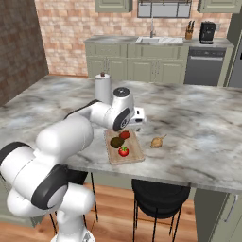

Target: Place the avocado, onion, tomato, and bell pepper on the cutting board.

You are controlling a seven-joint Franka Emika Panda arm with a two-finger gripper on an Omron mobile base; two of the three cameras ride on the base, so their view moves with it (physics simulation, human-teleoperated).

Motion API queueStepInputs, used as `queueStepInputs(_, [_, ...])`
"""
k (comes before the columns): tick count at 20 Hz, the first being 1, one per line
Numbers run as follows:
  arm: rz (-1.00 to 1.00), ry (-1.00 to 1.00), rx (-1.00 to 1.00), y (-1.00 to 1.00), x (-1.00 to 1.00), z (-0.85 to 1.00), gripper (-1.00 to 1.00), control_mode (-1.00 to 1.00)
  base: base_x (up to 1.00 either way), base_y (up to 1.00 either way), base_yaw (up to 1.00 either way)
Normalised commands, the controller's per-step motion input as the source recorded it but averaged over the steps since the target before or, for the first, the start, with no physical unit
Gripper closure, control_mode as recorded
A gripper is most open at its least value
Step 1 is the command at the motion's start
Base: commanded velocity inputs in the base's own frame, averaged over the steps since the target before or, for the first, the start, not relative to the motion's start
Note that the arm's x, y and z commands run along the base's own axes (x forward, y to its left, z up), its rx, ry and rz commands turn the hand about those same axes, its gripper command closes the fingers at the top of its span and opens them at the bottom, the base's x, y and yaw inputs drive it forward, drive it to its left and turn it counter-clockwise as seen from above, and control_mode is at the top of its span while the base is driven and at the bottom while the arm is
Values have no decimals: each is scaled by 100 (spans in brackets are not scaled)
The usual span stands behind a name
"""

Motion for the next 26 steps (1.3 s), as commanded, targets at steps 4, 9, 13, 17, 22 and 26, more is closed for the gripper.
queueStepInputs(4, [-1,7,6,-24,0,18,-100,-100,0,0,0])
queueStepInputs(9, [-4,12,8,-26,0,17,-100,-100,0,0,0])
queueStepInputs(13, [-10,17,7,-20,0,14,-100,-100,0,0,0])
queueStepInputs(17, [-19,10,5,-14,0,1,-100,-100,0,0,0])
queueStepInputs(22, [-30,1,1,-4,0,0,-100,-100,0,0,0])
queueStepInputs(26, [-38,0,0,0,-2,0,-100,-100,0,0,0])
